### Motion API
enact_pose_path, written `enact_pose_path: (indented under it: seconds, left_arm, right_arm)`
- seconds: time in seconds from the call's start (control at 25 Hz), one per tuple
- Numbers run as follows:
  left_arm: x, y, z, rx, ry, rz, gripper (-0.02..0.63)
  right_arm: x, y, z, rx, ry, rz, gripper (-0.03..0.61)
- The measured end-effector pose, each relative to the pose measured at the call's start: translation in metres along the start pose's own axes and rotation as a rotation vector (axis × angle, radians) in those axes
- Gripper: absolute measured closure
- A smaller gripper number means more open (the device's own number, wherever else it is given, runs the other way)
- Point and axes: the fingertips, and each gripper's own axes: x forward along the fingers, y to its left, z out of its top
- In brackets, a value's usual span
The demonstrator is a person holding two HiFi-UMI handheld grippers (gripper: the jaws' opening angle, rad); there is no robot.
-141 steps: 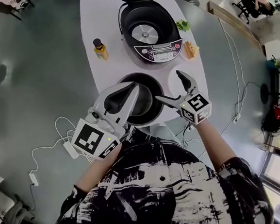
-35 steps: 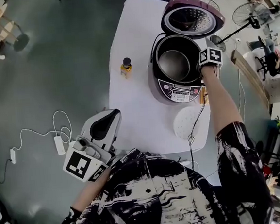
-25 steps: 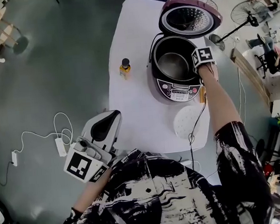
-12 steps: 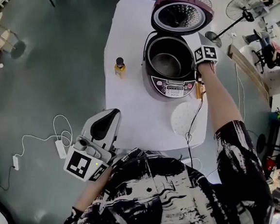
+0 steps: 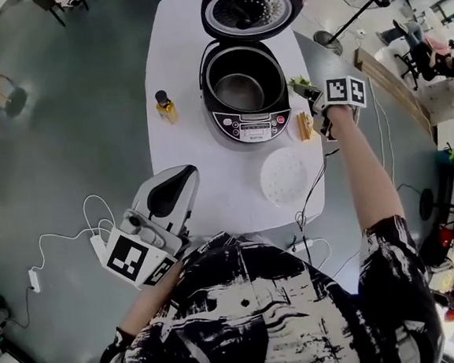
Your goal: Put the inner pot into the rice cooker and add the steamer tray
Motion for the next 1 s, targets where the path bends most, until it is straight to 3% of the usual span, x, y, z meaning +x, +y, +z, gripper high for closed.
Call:
enact_pose_path:
  seconds: [0.16,0.28,0.36,0.48,0.64,0.72,0.96,1.0]
  left_arm:
    - [0.030,-0.024,0.001,0.016,0.002,-0.060,0.609]
    - [0.052,-0.041,-0.004,0.024,0.016,-0.101,0.609]
    - [0.064,-0.052,-0.012,0.022,0.034,-0.126,0.609]
    - [0.080,-0.067,-0.024,0.025,0.061,-0.150,0.609]
    - [0.095,-0.080,-0.034,0.036,0.090,-0.156,0.609]
    - [0.099,-0.084,-0.037,0.043,0.105,-0.147,0.609]
    - [0.101,-0.089,-0.041,0.058,0.133,-0.103,0.609]
    - [0.100,-0.089,-0.041,0.060,0.135,-0.096,0.609]
  right_arm:
    - [-0.071,0.026,-0.014,-0.224,-0.087,0.072,0.549]
    - [-0.104,0.006,-0.063,-0.454,-0.029,-0.035,0.549]
    - [-0.109,-0.028,-0.120,-0.525,0.079,-0.113,0.546]
    - [-0.096,-0.084,-0.203,-0.495,0.229,-0.169,0.480]
    - [-0.070,-0.143,-0.273,-0.333,0.327,-0.213,0.426]
    - [-0.056,-0.160,-0.293,-0.271,0.363,-0.228,0.399]
    - [-0.030,-0.187,-0.321,-0.188,0.440,-0.275,0.404]
    - [-0.029,-0.190,-0.324,-0.183,0.454,-0.287,0.428]
